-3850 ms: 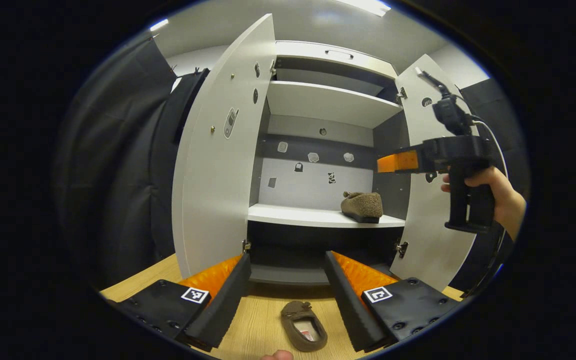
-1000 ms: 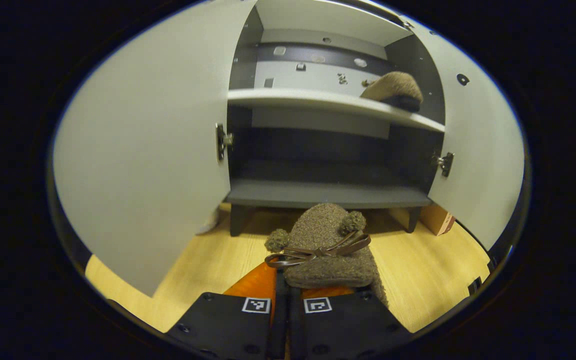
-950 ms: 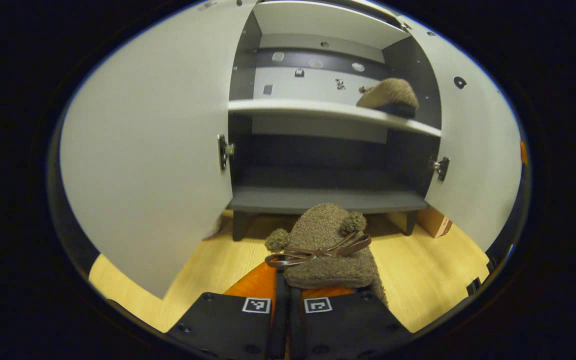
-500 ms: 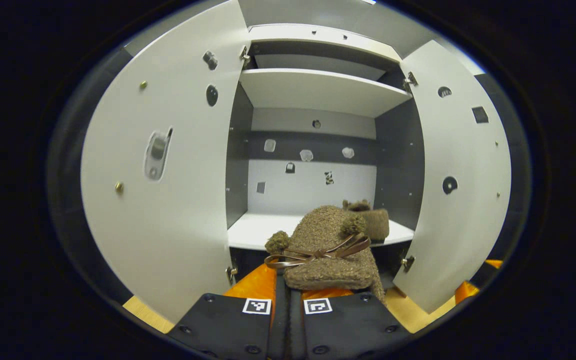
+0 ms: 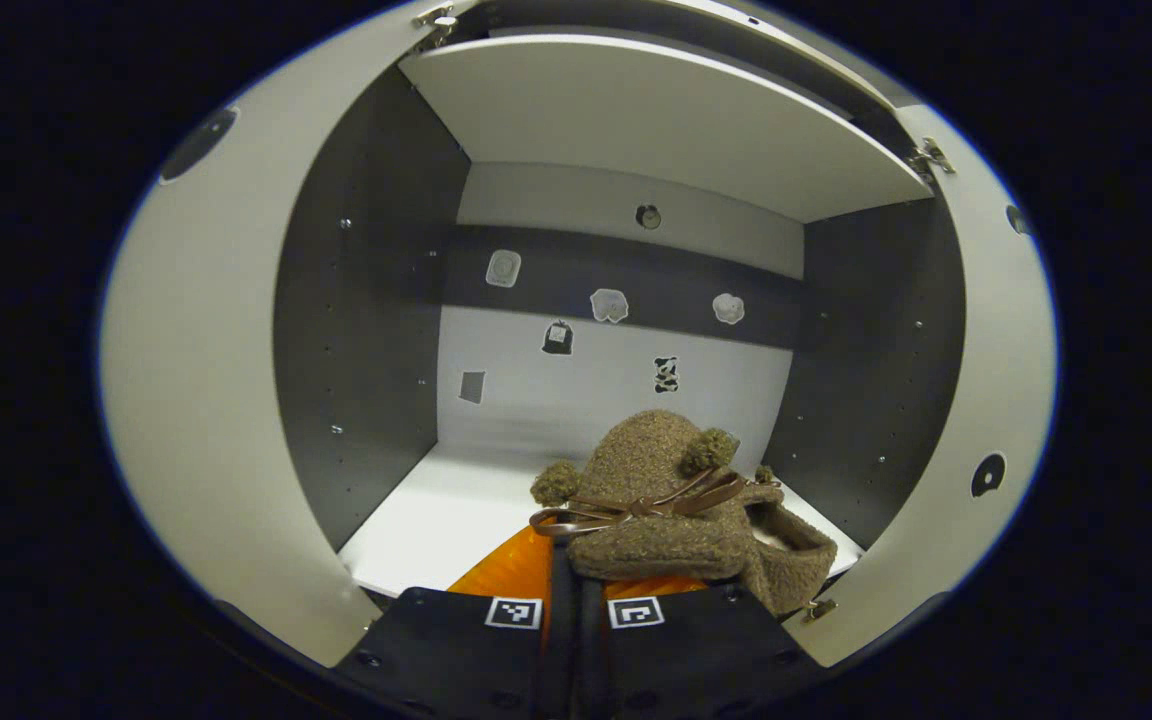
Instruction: Grab one shoe with the right hand and put it into the shoe cabinet, grab the other shoe with the left hand and put it into the shoe cabinet; then close the right door with the right hand and the left door with the left hand.
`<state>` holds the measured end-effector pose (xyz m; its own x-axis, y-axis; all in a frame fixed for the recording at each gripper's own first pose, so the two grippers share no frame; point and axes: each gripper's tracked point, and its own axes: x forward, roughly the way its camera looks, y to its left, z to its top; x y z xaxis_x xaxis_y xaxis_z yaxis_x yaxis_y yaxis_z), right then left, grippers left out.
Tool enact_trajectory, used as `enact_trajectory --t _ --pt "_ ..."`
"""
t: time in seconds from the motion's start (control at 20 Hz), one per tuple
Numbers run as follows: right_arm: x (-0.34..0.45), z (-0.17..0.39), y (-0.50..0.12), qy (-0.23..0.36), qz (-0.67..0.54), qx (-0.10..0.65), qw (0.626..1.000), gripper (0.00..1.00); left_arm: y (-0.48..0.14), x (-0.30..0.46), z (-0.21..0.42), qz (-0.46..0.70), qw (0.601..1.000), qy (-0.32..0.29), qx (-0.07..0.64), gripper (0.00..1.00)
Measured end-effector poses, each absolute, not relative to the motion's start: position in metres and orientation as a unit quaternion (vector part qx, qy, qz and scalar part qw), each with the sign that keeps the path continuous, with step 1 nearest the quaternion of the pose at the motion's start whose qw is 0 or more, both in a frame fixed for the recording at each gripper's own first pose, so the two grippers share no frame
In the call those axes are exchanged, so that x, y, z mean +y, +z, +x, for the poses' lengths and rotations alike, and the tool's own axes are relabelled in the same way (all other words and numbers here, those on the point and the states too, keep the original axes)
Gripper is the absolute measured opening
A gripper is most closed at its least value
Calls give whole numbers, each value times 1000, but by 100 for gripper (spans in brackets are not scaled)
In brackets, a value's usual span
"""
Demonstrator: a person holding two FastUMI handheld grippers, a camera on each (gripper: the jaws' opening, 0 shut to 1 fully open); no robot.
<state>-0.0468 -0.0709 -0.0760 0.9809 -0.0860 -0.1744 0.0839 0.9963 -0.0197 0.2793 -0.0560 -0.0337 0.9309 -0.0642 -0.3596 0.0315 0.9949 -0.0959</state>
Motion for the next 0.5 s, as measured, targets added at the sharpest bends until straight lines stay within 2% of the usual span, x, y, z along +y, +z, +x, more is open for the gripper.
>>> enact_trajectory --t 0.25,0.4,0.5 --pt "-74 -50 -76 -50 5 98 994 94 -84 -41 343 -16 966 4 257 10" --pt "-73 -53 -79 -46 -1 106 993 94 -115 -38 353 -19 953 7 304 10" --pt "-73 -51 -83 -46 -5 110 993 94 -120 -36 356 -13 951 10 309 12"
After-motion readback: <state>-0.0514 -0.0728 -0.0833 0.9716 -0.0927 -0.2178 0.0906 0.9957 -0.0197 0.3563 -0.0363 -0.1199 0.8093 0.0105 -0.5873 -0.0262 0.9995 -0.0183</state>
